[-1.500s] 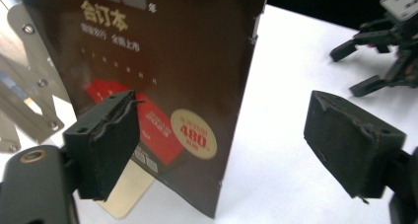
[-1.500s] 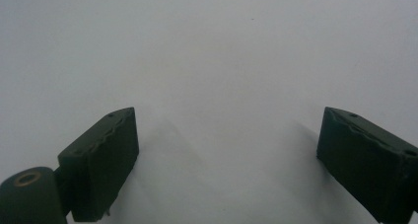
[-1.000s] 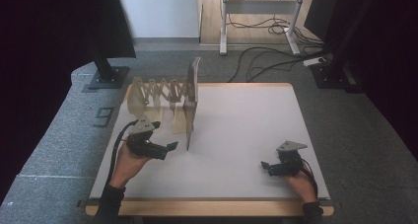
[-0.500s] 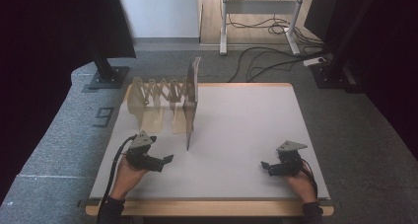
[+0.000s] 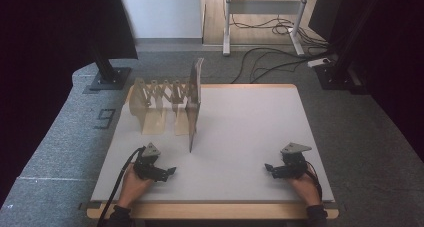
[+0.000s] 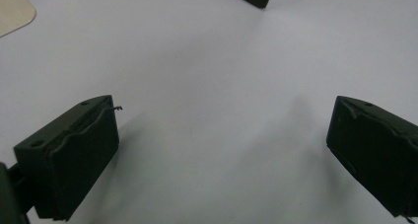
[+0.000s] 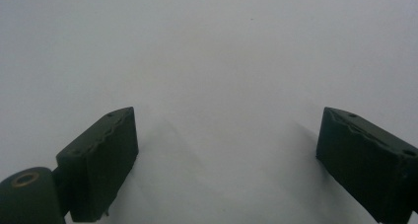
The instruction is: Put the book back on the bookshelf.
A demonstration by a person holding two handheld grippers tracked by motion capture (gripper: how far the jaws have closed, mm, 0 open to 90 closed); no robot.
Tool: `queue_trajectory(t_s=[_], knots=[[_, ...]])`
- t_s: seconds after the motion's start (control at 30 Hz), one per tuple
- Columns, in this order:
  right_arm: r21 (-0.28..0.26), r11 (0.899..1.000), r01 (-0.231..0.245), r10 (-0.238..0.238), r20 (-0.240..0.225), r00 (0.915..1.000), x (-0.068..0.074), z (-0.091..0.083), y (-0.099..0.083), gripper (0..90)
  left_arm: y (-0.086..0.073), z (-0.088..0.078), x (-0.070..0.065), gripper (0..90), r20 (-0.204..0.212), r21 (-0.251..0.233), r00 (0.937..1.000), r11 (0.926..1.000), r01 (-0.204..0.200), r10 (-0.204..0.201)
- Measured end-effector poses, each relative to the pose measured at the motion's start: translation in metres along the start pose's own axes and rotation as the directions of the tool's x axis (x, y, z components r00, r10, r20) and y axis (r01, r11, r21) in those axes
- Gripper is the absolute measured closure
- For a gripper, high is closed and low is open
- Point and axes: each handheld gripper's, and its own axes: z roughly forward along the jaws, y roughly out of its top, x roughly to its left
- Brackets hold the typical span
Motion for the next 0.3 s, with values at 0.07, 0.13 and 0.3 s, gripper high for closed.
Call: queue_trajectory(t_s=[0.07,0.13,0.3], knots=[[0.000,1.000,0.000,0.000,0.000,1.0000,0.0000,0.0000,-0.0001,8.4,0.0011,0.0025,-0.0025,0.0,-0.024,0.025,0.9996,0.9996,-0.013,0.014],[-0.003,1.000,-0.001,0.001,0.002,1.0000,0.0003,0.0001,-0.0004,8.4,0.0010,0.0026,-0.0021,0.0,-0.023,0.026,0.9997,0.9996,-0.009,0.010],[-0.003,1.000,-0.001,0.001,0.002,1.0000,0.0004,0.0001,-0.0008,8.4,0.0008,0.0027,-0.0022,0.0,-0.023,0.025,0.9997,0.9996,-0.010,0.011]])
